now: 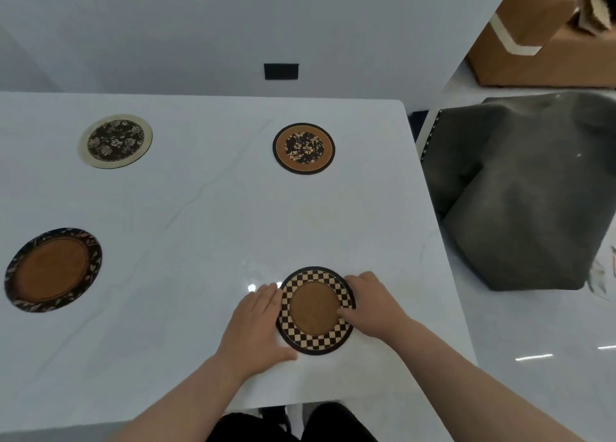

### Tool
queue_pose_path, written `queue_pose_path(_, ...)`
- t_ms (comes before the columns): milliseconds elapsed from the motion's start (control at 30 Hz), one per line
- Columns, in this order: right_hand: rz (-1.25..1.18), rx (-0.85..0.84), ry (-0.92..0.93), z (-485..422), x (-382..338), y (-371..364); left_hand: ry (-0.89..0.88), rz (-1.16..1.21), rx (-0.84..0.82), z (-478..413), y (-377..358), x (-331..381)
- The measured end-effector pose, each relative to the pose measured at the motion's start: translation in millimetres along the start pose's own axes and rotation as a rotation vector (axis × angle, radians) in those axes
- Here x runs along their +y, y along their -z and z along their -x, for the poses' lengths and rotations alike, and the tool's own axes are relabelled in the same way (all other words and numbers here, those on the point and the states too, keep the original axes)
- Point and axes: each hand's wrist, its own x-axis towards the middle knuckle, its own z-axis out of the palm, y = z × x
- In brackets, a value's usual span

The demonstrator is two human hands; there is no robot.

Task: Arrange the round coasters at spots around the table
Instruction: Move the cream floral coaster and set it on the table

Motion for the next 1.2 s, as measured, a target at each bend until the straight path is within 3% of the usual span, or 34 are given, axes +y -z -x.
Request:
queue_pose_path(133, 0.073, -0.086, 0.039, 14, 6, -1, -0.002, -0.056, 0.008, -2, 4, -4)
queue_pose_path(400, 0.106, 0.014, 0.06, 15, 14, -12, 0.033, -0.08, 0.048, -7, 2, -5)
queue_pose_path(800, 0.087, 0.033, 0.062, 23, 12, -15, 0.049, -0.088, 0.016, -13, 9, -2)
queue_pose_path(967, 0.008, 0.052, 0.094, 36, -1, 1, 0.135, 0.143, -0.011, 0, 31, 3)
queue_pose_path(1200, -0.103, 0.185, 0.239, 61, -45, 30, 0.278, 0.387, 0.21, 69, 85, 2)
